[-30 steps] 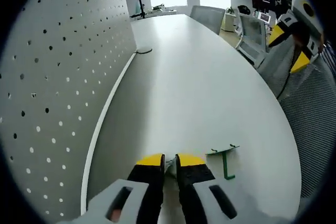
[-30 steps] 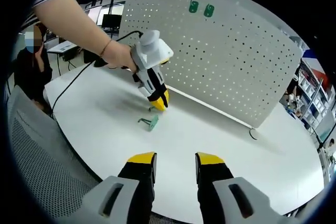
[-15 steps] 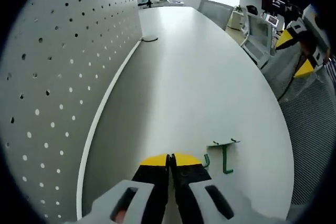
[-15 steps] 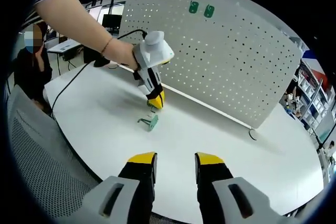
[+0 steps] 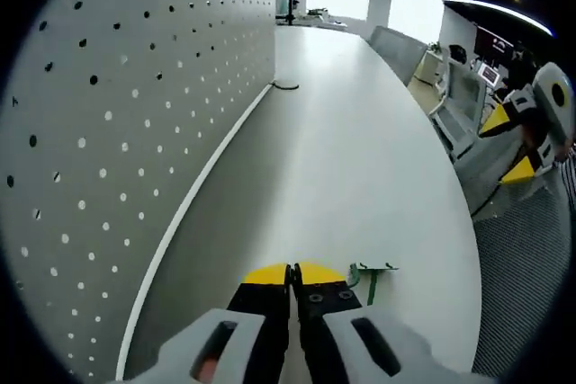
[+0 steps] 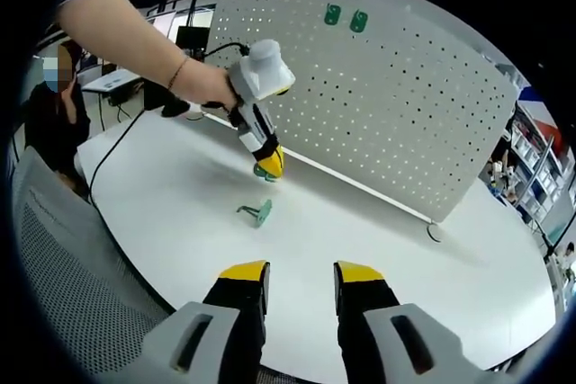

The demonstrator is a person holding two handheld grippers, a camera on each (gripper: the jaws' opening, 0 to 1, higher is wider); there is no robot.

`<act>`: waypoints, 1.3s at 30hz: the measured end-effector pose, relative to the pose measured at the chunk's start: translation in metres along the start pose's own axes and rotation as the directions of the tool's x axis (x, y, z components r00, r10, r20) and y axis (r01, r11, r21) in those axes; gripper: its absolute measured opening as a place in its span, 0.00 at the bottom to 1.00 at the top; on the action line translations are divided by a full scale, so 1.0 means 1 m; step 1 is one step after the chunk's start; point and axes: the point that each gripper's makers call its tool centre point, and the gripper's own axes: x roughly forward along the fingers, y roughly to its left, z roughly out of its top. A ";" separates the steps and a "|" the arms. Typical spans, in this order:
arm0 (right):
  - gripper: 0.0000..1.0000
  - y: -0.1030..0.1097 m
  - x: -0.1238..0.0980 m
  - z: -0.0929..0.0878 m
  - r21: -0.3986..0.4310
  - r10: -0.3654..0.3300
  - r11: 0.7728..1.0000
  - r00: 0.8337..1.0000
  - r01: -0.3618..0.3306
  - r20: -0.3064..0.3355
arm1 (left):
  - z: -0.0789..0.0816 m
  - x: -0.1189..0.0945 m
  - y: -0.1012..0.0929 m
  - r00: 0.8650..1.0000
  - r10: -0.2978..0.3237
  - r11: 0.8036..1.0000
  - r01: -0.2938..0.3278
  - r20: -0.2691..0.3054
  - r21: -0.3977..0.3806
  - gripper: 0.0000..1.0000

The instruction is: Insert the hook assembly into the mounting plate slot until the hook locks in place.

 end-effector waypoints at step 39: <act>0.26 0.007 -0.003 0.006 -0.027 0.015 1.000 0.999 -0.014 0.034 | -0.002 -0.104 -0.071 0.934 0.165 0.912 -0.021 0.318 -0.410 0.01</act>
